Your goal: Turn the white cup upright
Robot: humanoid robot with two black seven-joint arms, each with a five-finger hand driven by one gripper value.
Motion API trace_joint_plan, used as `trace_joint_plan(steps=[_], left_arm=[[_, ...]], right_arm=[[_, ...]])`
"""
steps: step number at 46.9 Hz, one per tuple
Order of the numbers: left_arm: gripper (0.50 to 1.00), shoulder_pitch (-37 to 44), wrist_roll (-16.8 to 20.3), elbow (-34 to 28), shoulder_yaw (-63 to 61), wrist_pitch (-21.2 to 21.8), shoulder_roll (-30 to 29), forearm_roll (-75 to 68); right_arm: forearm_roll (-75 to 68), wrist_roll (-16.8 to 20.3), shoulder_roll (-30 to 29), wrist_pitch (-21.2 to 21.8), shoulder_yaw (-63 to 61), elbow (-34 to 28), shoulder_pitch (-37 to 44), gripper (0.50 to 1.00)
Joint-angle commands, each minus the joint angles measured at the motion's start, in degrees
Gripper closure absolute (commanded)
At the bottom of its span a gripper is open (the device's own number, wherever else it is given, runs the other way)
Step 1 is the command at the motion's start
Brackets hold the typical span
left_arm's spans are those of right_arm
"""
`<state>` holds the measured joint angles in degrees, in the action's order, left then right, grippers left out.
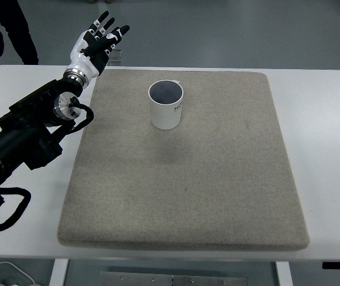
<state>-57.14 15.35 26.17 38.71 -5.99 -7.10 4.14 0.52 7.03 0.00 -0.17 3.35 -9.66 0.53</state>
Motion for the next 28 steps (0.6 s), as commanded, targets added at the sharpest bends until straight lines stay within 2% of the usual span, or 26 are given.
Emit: trace_joint_plan(steps=[1,13,23,28], left_arm=[[0.510,-0.2,-1.2,-0.5,0.1,-0.7,0.0,4.1],[0.510,1.1,-1.6,-0.5,4.0,-2.0,0.0,10.8],[0.510,2.6,-5.1,-0.9,7.7,-2.0,-0.1,11.2],[0.510,2.8,-5.6,-2.5,8.1,-2.2,0.0,11.2]], right_arm=[[0.0,0.0,0.0,0.0,0.0,0.0,0.0,0.570],[-0.1,-0.1,0.0,0.1,0.0,0.0,0.0,0.570],[-0.2,-0.1,0.0,0.1,-0.1,0.0,0.0,0.570],[-0.2,-0.1,0.0,0.1,-0.1,0.0,0.0,0.570]])
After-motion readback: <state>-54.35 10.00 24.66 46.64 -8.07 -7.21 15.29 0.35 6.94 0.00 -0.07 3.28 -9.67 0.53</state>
